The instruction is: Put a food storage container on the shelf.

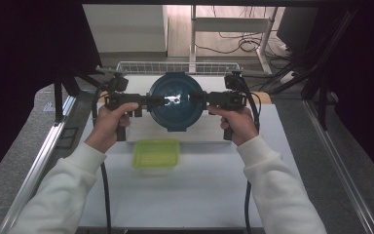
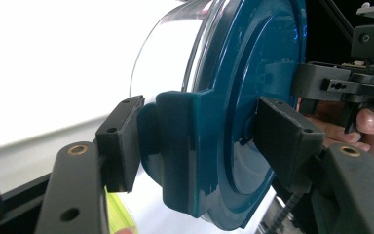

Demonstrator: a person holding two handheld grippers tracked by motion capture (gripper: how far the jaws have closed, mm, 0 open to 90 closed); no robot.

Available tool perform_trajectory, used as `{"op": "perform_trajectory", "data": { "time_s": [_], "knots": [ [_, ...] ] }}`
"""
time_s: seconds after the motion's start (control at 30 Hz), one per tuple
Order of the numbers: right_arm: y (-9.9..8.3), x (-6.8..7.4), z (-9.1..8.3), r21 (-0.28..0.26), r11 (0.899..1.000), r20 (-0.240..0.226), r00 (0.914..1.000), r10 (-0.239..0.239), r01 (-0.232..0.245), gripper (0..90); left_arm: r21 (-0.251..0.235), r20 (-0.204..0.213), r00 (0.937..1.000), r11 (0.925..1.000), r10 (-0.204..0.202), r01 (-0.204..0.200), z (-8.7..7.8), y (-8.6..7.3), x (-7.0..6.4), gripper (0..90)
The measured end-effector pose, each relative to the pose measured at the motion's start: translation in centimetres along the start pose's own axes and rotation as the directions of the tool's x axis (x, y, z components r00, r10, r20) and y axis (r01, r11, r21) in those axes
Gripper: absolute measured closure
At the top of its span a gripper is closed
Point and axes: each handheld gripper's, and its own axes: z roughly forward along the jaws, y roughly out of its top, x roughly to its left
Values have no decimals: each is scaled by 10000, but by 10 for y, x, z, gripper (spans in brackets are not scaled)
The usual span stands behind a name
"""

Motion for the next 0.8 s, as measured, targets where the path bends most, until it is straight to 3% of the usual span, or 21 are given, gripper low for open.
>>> {"op": "perform_trajectory", "data": {
  "time_s": [0.4, 0.63, 0.8],
  "knots": [
    [41, -2, 16, -11, 10000, -9, 10000, -54, 54, 397, -158, 135, 9999, 9999, -44, 47, 1, 35, 15, 375],
    [49, -6, 21, -69, 10000, 109, 9999, -15, 16, 402, -51, 320, 9993, 9998, -216, 217, 7, 42, 25, 374],
    [50, -14, 29, 73, 9996, 185, 9995, 263, -264, 399, 97, 306, 9987, 9991, -409, 406, 15, 44, 35, 374]
  ]
}}
